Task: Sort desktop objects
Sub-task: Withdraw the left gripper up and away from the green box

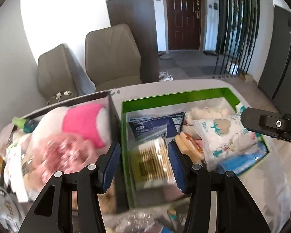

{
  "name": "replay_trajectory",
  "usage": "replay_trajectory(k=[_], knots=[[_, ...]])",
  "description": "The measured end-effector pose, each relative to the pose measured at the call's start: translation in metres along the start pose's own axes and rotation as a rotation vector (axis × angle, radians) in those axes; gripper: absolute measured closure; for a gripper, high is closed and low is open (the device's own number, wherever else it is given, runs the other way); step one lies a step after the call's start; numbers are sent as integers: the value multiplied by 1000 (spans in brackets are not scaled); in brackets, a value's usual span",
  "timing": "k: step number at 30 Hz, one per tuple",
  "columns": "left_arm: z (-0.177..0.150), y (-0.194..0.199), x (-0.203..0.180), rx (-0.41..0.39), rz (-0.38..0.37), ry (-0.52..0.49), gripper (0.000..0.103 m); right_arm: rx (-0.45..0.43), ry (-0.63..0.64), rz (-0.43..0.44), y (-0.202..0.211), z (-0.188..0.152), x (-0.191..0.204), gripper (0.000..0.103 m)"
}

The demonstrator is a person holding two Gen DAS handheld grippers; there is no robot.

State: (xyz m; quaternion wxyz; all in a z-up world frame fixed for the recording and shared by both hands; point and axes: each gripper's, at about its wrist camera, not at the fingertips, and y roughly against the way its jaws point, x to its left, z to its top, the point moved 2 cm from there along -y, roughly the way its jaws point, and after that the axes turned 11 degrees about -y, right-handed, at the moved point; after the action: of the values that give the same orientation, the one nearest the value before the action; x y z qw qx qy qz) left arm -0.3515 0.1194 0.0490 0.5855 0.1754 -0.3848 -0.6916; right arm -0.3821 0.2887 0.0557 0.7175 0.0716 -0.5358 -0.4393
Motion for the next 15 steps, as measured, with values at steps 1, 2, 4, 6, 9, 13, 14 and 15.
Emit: replay_trajectory(k=[1,2,4,6,9,13,14,15], knots=[[-4,9,4,-5,-1,8,51,-1,0,2,4,-3,2,54],[-4,14,6,-8,-5,12,51,-2,2,5,9,-6,6,53],[-11,28,10,-18,-16,22,51,-6,11,10,21,-14,14,52],[-17,43,12,-24,-22,27,51,-14,23,19,34,-23,25,50],[-25,67,11,-42,-39,35,39,-18,40,24,51,-38,38,47],[-39,98,11,-80,-74,51,36,-23,61,32,74,-60,53,45],[-42,106,11,-84,-77,52,36,-25,64,33,79,-65,56,45],[-46,114,11,-89,-76,50,36,-28,65,33,85,-71,59,44]])
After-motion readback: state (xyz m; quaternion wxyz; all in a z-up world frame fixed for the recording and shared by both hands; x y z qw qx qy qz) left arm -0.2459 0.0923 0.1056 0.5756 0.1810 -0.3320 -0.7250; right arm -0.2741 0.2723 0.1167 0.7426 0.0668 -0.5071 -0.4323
